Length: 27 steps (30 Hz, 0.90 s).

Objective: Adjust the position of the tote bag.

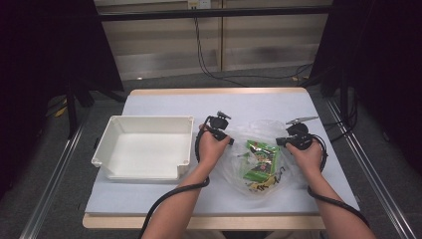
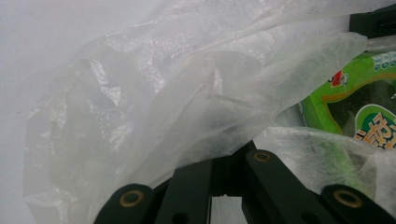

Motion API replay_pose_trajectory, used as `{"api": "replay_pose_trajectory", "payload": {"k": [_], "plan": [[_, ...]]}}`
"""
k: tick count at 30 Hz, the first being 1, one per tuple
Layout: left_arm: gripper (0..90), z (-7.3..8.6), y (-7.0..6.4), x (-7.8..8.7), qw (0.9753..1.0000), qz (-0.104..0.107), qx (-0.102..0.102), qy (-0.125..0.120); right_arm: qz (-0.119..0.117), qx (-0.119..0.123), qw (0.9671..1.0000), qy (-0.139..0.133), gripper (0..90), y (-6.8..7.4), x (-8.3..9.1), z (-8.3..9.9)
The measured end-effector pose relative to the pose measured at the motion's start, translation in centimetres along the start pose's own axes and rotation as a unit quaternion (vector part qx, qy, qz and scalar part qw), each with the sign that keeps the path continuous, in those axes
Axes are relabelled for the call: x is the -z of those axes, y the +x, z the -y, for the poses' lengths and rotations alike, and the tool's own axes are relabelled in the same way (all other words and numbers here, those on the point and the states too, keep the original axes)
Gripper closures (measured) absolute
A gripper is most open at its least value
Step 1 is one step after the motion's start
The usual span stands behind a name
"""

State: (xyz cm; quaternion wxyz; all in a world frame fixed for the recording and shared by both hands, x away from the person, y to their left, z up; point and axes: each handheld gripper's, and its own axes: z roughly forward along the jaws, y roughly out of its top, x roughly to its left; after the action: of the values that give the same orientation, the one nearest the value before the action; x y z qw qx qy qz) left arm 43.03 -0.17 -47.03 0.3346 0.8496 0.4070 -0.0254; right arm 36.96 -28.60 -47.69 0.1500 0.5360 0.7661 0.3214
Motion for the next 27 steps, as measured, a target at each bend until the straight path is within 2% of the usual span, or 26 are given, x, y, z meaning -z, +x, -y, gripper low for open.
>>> {"api": "replay_pose_trajectory", "payload": {"k": [3, 4, 5, 6, 8, 9, 11, 16, 20, 21, 23, 24, 25, 26, 27], "plan": [[90.0, 0.1, -0.3, 0.4, 0.9999, 0.015, 0.000, -0.003, -0.002, 0.007, 0.9999, -0.010, 87.3, 0.4, 0.9, 0.0], [90.0, 0.2, -0.3, 0.6, 0.9997, 0.015, -0.017, 0.003, -0.007, 0.010, 0.9998, -0.014, 86.8, 0.5, 1.3, -0.1], [90.0, 0.2, -0.6, 0.7, 0.9998, 0.019, -0.010, -0.002, -0.010, 0.013, 0.9997, -0.018, 86.0, 0.8, 1.7, -0.2], [90.0, 0.2, -0.5, 0.9, 0.9996, 0.020, -0.022, 0.003, -0.015, 0.018, 0.9995, -0.023, 84.8, 1.0, 2.0, -0.3], [90.0, 0.3, -0.9, 1.0, 0.9996, 0.026, -0.014, -0.006, -0.024, 0.026, 0.9989, -0.031, 83.6, 1.7, 2.7, -0.3], [90.0, 0.3, -0.9, 1.1, 0.9994, 0.026, -0.023, -0.003, -0.030, 0.027, 0.9985, -0.036, 83.2, 2.1, 2.9, -0.4], [90.0, 0.3, -1.1, 1.4, 0.9992, 0.028, -0.027, -0.003, -0.050, 0.034, 0.9974, -0.040, 82.6, 2.8, 3.0, -0.5], [90.0, 0.2, -1.4, 1.5, 0.9991, 0.031, -0.027, -0.009, -0.066, 0.051, 0.9960, -0.030, 77.8, 4.5, 2.4, -0.7], [90.0, 0.1, -1.5, 1.5, 0.9990, 0.031, -0.030, -0.010, -0.053, 0.050, 0.9971, -0.021, 71.2, 4.5, 1.4, -0.6], [90.0, 0.1, -1.4, 1.5, 0.9990, 0.031, -0.031, -0.010, -0.051, 0.051, 0.9971, -0.026, 70.1, 4.3, 1.4, -0.5], [90.0, 0.1, -1.4, 1.5, 0.9990, 0.033, -0.027, -0.012, -0.059, 0.045, 0.9970, -0.023, 69.3, 3.9, 1.2, -0.4], [90.0, 0.2, -1.3, 1.4, 0.9990, 0.034, -0.028, -0.011, -0.060, 0.043, 0.9971, -0.019, 67.2, 3.8, 1.1, -0.4], [90.0, 0.2, -1.4, 1.4, 0.9990, 0.037, -0.020, -0.015, -0.067, 0.038, 0.9970, -0.013, 63.4, 3.8, 1.0, -0.4], [90.0, 0.3, -1.3, 1.4, 0.9989, 0.039, -0.024, -0.012, -0.079, 0.039, 0.9961, -0.007, 59.2, 3.8, 0.8, -0.4], [90.0, 0.4, -1.3, 1.4, 0.9988, 0.040, -0.024, -0.013, -0.080, 0.043, 0.9959, -0.005, 58.9, 3.8, 0.7, -0.4]]}}
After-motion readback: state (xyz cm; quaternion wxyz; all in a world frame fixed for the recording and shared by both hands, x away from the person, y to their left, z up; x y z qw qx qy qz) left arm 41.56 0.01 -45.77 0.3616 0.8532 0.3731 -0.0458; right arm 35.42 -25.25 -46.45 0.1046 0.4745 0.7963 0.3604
